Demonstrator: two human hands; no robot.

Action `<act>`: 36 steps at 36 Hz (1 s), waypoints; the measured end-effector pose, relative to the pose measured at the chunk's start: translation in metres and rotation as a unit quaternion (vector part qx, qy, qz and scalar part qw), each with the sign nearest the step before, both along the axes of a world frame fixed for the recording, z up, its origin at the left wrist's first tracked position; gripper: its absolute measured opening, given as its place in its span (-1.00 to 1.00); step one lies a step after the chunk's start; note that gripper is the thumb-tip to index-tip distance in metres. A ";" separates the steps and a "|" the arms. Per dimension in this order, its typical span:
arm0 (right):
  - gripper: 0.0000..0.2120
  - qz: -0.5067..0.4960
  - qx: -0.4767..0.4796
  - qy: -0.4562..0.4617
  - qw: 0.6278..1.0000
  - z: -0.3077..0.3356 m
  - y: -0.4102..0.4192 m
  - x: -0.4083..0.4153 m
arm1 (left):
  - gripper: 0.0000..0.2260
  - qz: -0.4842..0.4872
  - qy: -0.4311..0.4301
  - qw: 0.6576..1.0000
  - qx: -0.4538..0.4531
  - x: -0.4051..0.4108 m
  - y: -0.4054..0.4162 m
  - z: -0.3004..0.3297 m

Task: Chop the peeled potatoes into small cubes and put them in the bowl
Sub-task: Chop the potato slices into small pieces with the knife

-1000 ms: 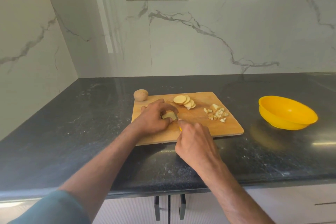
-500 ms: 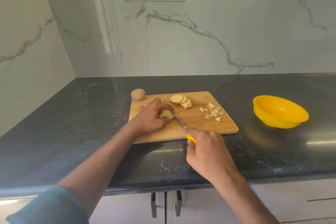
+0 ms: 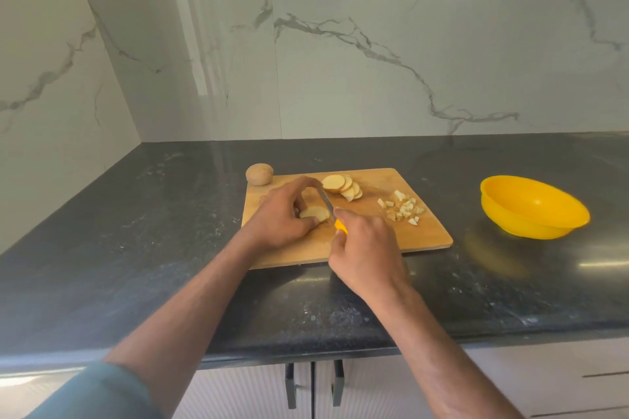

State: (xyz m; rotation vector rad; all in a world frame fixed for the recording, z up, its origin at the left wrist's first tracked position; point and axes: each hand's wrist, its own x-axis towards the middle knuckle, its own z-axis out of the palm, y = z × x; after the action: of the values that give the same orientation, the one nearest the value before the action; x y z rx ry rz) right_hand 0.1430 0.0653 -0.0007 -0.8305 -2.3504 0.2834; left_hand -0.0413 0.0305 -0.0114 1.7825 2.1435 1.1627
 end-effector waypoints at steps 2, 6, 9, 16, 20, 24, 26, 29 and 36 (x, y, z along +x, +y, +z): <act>-0.58 0.004 0.007 -0.012 1.000 -0.002 0.000 -0.001 | -0.49 -0.005 0.001 1.000 0.001 0.000 0.000 0.000; -0.56 0.003 0.009 -0.028 1.000 -0.003 0.000 -0.002 | -0.51 -0.007 0.002 1.000 -0.003 0.000 0.001 0.000; -0.55 0.008 0.008 -0.039 0.999 -0.003 -0.002 -0.002 | -0.54 -0.002 0.013 1.000 -0.008 -0.001 0.002 -0.003; -0.61 0.014 -0.002 -0.066 0.998 0.003 -0.009 -0.002 | -0.66 0.018 0.024 0.999 -0.025 -0.001 0.004 -0.001; -0.64 0.016 0.002 -0.077 0.997 0.003 -0.014 0.001 | -0.69 0.024 0.036 0.998 -0.039 0.000 0.005 -0.001; -0.65 0.018 0.001 -0.088 0.996 0.003 -0.018 0.010 | -0.75 0.023 0.051 0.998 -0.041 0.000 0.006 -0.001; -0.67 0.018 0.004 -0.094 0.995 0.004 -0.022 0.017 | -0.79 0.022 0.055 0.997 -0.041 -0.002 0.007 -0.002; -0.67 0.018 -0.007 -0.095 0.995 0.005 -0.025 0.028 | -0.79 0.015 0.054 0.998 -0.039 -0.003 0.007 -0.004; -0.64 -0.011 0.008 -0.030 0.999 0.011 -0.028 0.043 | -0.66 0.005 0.038 0.999 -0.025 -0.001 0.003 -0.002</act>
State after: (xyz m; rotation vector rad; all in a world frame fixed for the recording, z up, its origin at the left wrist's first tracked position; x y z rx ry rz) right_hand 0.1863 0.0374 0.0103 -0.8677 -2.3947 0.2341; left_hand -0.0427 0.0339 -0.0139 1.8249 2.2054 1.0495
